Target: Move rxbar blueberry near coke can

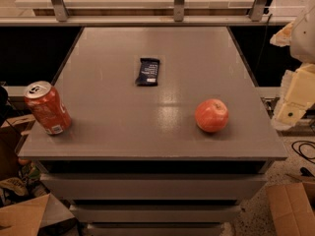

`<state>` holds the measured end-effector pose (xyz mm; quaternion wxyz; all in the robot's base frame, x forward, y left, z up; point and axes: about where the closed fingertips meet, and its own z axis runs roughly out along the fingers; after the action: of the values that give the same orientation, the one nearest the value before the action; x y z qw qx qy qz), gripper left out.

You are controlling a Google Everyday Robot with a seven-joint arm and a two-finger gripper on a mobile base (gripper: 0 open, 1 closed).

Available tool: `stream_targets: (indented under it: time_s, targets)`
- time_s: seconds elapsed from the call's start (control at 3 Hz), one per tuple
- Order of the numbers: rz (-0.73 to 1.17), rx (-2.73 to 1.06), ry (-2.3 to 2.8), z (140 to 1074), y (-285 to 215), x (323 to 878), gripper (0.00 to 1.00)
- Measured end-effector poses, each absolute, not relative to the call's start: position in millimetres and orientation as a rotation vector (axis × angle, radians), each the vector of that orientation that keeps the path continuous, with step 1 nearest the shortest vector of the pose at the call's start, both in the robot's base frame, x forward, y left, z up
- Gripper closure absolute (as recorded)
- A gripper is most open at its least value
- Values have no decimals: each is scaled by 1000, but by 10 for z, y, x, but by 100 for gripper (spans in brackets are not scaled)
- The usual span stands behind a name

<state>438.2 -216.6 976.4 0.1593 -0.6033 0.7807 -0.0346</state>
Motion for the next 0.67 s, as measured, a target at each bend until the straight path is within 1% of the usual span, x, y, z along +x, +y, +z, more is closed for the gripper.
stream_targets:
  time_s: [0.33, 0.67]
  targets:
    - [-99, -1724, 2231, 9764, -2166, 4382, 0]
    - [-93, -1636, 2270, 9778, -2105, 4508, 0]
